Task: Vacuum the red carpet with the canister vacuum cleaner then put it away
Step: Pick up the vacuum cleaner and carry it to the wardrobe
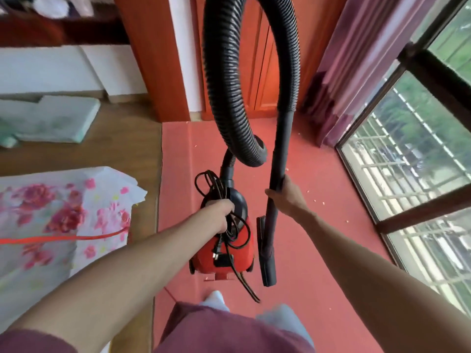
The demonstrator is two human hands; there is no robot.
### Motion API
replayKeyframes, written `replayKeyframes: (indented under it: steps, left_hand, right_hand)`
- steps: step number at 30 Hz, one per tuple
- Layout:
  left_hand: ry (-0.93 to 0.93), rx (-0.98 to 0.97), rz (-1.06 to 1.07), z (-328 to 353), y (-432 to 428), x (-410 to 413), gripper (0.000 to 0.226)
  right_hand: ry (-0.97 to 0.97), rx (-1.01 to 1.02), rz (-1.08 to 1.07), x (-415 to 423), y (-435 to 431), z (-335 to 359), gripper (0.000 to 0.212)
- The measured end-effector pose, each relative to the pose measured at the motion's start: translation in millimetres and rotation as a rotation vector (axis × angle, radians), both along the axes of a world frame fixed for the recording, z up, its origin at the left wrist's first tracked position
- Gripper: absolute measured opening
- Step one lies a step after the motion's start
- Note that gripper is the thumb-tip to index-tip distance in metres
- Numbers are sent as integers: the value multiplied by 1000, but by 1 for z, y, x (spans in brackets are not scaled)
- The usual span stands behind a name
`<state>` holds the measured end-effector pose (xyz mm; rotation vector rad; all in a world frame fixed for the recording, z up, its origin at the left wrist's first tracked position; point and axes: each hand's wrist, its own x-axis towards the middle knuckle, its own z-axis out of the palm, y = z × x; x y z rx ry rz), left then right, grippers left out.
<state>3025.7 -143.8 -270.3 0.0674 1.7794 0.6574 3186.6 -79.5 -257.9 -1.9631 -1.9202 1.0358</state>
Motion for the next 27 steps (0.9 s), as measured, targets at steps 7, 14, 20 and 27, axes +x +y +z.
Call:
replayKeyframes:
  steps: [7,14,20,27]
  left_hand:
    - [71,40,19,10,76,-59,34]
    - [45,-19,192,-2,162,-102,36]
    - [55,-51,306,1,244,-128,21]
    - [86,0,424,0,326,-158,5]
  right_hand:
    - [25,62,77,-63,89,12,42]
    - [28,49,229,-110,206,0,44]
    - [29,16,412,-145,304,4,41]
    - [3,16,453,-162,413,7,40]
